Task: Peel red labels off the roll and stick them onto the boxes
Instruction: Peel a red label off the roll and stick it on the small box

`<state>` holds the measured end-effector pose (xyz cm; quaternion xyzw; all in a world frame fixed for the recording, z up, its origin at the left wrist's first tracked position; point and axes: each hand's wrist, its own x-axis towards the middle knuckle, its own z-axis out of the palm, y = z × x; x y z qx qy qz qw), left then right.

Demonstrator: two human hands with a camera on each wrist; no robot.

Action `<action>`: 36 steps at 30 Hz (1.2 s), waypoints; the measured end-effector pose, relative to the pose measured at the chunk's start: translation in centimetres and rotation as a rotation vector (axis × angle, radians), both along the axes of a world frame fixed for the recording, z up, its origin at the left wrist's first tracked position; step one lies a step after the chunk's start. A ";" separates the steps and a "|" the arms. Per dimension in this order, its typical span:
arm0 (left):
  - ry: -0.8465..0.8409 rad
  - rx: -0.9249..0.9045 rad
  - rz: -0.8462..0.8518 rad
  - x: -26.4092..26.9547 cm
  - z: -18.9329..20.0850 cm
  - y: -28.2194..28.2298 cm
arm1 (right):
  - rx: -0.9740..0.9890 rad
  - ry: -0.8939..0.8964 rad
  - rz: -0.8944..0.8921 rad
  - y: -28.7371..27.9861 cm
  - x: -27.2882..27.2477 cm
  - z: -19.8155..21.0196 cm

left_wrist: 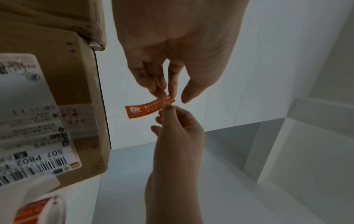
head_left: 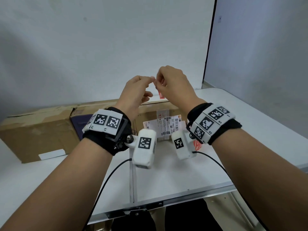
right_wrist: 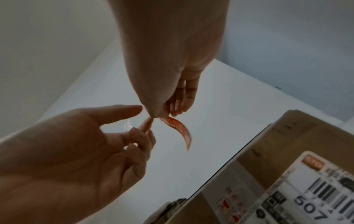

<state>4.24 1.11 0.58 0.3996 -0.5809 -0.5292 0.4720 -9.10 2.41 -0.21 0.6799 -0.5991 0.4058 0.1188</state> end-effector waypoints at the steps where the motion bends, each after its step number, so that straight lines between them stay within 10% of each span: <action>1: 0.009 -0.026 -0.035 0.0 -0.1 -0.1 | 0.007 -0.068 -0.006 -0.1 -0.6 0.0; 4: -0.100 -0.137 -0.058 0.2 -0.5 -1.0 | 0.075 -0.400 -0.011 -0.7 -2.7 -0.1; 8: -0.689 -0.435 -0.022 0.5 -1.9 -2.4 | 0.341 -0.943 0.170 -1.4 -4.7 -1.3; 14: -1.146 -0.714 -0.108 0.5 -4.0 -3.0 | 0.410 -1.169 0.289 -2.2 -5.3 -2.5; 25: -1.245 -0.808 -0.181 1.1 -5.4 -3.0 | 0.577 -0.882 0.304 -3.7 -5.0 -2.8; 36: -0.907 -0.729 -0.065 0.5 -6.6 -3.7 | 0.605 -0.817 0.347 -3.3 -5.6 -3.6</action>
